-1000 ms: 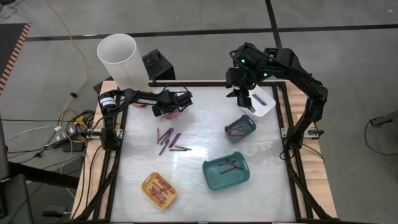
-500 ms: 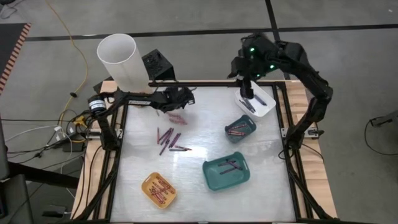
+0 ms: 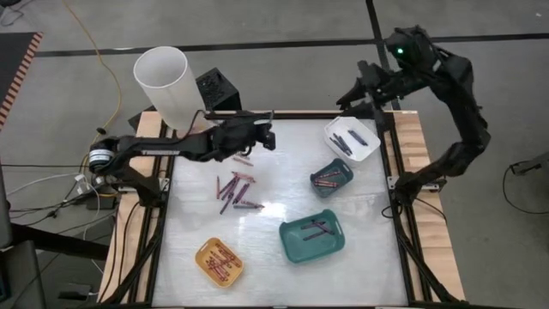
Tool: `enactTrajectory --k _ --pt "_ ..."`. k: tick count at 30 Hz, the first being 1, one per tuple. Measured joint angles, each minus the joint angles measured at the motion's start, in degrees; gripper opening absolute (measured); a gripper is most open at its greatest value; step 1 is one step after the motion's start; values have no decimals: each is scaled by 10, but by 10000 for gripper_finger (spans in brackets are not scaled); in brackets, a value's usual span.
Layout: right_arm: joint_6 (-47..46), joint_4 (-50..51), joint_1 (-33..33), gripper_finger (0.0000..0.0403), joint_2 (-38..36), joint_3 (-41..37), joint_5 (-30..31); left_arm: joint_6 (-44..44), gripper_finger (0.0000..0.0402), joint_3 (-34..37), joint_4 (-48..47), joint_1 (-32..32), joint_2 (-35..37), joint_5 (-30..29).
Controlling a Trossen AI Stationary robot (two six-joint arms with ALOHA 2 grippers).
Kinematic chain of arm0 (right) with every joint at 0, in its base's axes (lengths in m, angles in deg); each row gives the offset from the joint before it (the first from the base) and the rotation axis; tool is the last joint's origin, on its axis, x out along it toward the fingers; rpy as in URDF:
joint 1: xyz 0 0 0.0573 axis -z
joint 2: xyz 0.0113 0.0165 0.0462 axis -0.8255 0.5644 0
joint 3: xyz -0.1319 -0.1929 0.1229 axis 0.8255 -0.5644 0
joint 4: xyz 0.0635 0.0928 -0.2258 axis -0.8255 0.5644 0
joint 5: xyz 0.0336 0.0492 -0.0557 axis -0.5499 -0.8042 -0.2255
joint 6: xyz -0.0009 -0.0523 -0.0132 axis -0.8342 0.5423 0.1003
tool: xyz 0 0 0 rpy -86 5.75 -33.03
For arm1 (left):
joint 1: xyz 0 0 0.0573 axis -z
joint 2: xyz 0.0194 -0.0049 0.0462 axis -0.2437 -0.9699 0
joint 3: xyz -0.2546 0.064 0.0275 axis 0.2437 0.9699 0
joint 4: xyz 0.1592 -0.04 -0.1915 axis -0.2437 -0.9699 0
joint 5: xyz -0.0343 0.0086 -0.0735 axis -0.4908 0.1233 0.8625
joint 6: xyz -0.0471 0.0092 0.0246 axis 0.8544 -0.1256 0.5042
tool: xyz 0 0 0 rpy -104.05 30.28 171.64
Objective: Sort crayons
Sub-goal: Put the blue crayon into the white bin
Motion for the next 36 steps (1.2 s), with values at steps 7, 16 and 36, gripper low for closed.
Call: enactTrajectory --k 7,16,36 --pt "-37 -180 -10 137 -120 -272 -25 -103 2 92 186 53 58 65" --pt "-188 -628 -88 130 -221 -628 -17 -169 2 131 283 111 73 83" --pt "-241 -1013 -280 149 -109 -759 136 -298 2 130 320 174 71 83"
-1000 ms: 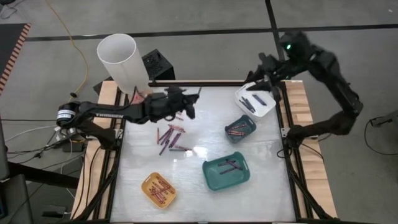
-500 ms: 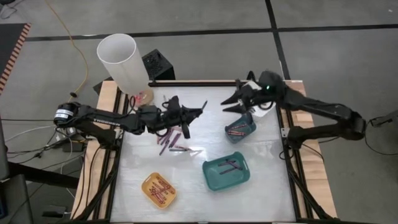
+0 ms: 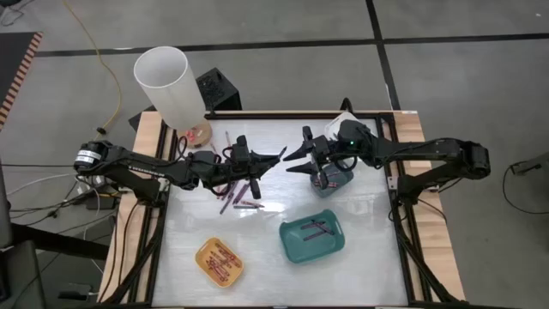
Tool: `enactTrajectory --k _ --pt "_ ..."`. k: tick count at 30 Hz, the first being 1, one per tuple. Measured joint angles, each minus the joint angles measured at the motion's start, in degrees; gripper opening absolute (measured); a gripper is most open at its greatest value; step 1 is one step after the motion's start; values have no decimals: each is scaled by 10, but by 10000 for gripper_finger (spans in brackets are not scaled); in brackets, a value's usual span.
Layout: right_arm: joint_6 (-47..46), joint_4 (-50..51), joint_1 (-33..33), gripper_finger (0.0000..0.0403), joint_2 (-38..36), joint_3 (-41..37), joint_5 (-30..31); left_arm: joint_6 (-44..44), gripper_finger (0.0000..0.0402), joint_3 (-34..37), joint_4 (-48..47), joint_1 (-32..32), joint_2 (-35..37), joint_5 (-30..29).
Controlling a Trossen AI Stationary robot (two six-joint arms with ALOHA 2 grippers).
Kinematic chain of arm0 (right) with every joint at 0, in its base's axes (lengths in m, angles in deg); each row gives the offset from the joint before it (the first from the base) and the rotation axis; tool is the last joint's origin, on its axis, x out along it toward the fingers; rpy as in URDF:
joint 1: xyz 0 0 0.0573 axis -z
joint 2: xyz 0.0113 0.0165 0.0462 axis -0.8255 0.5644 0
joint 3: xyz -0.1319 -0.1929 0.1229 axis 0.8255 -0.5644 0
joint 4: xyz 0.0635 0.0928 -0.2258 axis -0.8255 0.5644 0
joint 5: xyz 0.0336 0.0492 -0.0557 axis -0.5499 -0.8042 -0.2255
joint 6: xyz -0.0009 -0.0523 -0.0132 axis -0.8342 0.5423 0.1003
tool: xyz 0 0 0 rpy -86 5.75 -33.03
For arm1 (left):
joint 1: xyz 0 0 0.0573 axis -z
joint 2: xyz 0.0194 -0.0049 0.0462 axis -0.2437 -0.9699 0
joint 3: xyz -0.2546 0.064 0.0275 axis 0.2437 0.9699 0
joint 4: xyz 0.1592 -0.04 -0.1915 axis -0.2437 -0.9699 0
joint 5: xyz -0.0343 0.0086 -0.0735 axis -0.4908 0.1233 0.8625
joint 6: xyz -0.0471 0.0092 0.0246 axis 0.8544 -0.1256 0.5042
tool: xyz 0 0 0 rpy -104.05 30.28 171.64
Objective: Sort crayons
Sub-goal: Put the blue crayon into the white bin
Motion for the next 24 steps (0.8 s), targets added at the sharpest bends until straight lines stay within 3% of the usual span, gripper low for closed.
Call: enactTrajectory --k 11,24 --pt "12 -17 -7 236 -9 0 56 -9 2 0 -1 3 0 11" --pt "13 -94 -11 240 1 0 54 -17 2 0 0 5 0 10"
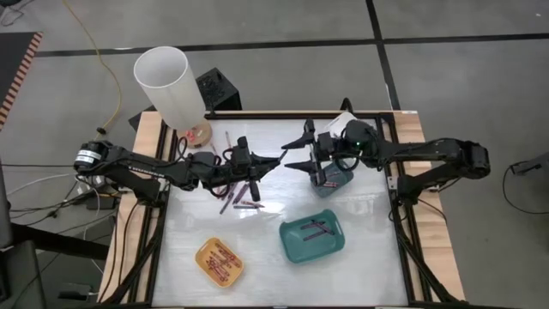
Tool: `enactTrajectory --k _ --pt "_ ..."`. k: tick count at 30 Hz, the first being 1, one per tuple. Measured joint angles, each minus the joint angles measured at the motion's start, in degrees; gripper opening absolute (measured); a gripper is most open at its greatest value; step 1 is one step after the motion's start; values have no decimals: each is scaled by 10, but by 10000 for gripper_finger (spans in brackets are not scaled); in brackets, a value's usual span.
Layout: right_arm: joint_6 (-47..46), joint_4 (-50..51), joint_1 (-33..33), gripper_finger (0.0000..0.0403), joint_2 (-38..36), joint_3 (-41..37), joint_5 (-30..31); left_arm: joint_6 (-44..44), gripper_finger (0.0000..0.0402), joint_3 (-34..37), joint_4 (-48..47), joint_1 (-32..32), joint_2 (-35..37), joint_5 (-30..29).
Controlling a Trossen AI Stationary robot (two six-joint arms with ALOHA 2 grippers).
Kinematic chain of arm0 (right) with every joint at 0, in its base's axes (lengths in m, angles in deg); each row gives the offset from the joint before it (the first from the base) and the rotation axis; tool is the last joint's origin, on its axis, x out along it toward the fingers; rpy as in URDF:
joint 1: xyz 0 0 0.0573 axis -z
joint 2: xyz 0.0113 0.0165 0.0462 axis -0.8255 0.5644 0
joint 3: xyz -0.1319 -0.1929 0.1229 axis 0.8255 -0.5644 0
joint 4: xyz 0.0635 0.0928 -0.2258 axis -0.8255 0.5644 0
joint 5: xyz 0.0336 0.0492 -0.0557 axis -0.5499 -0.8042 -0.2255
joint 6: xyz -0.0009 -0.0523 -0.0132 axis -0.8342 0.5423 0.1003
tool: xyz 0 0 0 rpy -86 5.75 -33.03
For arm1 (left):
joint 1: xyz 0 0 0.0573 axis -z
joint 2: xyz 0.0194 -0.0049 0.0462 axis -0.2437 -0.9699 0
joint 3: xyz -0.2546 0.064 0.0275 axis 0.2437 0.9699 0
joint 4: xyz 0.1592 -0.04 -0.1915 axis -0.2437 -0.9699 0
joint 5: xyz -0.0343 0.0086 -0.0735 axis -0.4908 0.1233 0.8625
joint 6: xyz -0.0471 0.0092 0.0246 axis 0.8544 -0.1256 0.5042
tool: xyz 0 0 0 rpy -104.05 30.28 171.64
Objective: Sort crayons
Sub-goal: Put the blue crayon into the white bin
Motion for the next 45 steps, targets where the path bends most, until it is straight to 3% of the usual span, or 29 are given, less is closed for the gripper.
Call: enactTrajectory --k 8,11,20,26,28,34,45 --pt "-1 -38 -11 238 47 18 2 -7 2 0 3 0 0 0" --pt "-1 -42 -10 220 53 34 3 -7 2 0 -2 0 0 -1" --pt "5 -36 -10 72 51 40 -2 -22 3 0 -2 0 0 0" --pt "21 -15 -9 10 53 40 -6 -37 3 0 -2 0 0 -2" --pt "27 -15 -9 14 53 41 -6 -39 3 0 -2 0 0 -2" --pt "28 -3 -8 73 55 41 1 -35 3 0 11 0 0 -15" --pt "22 7 -5 63 55 40 0 -36 3 0 17 0 0 -17"
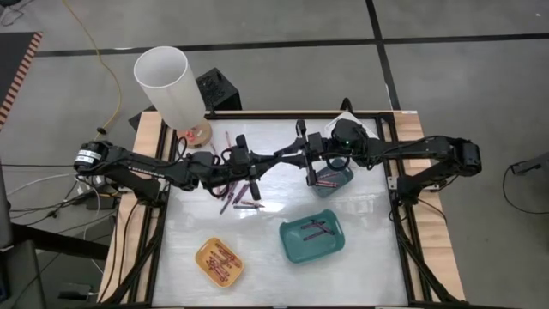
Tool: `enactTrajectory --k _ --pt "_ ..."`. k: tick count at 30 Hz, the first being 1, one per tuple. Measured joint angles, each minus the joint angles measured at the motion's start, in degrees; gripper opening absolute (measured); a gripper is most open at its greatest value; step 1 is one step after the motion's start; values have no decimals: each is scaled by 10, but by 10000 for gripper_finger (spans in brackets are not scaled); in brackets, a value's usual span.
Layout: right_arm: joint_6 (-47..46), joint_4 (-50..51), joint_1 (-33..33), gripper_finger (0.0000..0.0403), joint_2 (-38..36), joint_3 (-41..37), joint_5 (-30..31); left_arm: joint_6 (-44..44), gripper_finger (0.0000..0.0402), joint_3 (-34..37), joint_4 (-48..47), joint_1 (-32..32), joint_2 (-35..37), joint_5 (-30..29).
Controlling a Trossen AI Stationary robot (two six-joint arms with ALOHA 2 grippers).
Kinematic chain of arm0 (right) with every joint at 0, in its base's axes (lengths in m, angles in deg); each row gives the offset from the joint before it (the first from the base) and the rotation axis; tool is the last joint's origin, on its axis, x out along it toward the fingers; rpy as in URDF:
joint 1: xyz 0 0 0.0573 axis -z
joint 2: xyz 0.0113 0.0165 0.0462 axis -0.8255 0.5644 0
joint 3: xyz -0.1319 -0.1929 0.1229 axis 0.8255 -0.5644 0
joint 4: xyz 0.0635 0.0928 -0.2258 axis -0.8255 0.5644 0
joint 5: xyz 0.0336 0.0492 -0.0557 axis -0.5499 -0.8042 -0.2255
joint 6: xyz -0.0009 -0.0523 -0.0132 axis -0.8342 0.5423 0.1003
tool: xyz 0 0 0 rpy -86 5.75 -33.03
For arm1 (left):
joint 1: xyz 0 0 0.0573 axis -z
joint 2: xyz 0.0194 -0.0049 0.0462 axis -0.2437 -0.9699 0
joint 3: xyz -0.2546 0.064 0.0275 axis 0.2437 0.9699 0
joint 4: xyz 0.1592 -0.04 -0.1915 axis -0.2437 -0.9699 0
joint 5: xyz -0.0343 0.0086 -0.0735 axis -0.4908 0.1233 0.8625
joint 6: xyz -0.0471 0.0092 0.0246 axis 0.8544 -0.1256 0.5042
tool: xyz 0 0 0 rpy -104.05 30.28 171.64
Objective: Sort crayons
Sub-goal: Put the blue crayon into the white bin
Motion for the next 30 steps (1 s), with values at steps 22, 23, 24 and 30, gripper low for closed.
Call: enactTrajectory --k 22,23,24,30 --pt "4 5 1 2 -2 0 2 -20 190 0 -98 5 3 21" --pt "4 16 4 2 -6 0 11 -17 205 0 -115 6 9 21" --pt "4 39 7 2 -13 -1 27 -11 220 0 -130 7 15 19" --pt "17 226 52 1 -76 -1 217 44 275 0 -252 7 66 -51"
